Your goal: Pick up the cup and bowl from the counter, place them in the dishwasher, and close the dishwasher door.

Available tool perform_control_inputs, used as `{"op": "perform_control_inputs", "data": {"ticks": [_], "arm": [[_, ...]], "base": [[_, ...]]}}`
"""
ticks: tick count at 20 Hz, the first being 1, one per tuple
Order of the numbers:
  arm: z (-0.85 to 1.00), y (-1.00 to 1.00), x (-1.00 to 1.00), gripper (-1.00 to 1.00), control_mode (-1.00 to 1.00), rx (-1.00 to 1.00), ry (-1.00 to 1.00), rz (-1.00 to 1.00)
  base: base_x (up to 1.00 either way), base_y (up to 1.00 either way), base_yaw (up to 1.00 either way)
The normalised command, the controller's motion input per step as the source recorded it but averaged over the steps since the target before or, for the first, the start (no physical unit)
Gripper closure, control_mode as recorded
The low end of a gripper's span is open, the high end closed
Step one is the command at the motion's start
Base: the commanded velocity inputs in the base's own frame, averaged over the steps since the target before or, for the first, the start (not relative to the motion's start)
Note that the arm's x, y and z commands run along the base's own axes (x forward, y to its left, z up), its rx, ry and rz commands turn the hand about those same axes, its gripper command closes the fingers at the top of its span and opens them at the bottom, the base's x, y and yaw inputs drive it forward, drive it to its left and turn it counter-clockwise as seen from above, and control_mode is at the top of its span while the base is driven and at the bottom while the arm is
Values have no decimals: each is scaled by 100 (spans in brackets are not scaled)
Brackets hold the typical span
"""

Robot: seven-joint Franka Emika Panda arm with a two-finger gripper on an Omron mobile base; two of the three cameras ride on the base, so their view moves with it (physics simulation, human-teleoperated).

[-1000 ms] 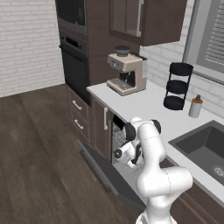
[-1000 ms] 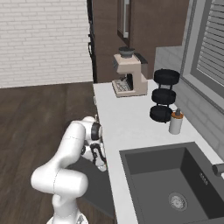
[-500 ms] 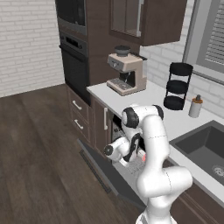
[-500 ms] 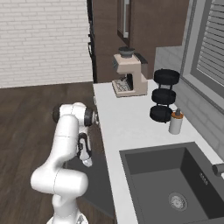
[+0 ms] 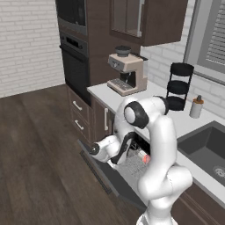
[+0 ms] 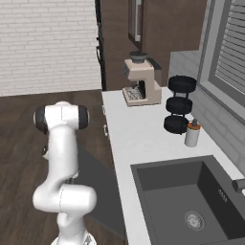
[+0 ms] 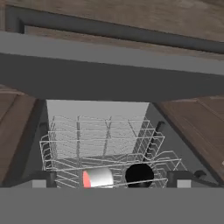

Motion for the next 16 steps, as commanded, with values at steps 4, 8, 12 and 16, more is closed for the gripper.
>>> {"op": "perform_control_inputs", "data": {"ticks": [4, 8, 12, 16], "arm": [[61, 98, -51, -100, -100, 4, 9, -11], [0, 100, -38, -100, -100, 0, 2, -23], [-71, 100, 0, -100, -100, -2, 6, -30], [-99, 76, 6, -100, -100, -25, -7, -42]], "base": [[0, 0, 0], [0, 0, 0], [0, 0, 0], [0, 0, 0]]}}
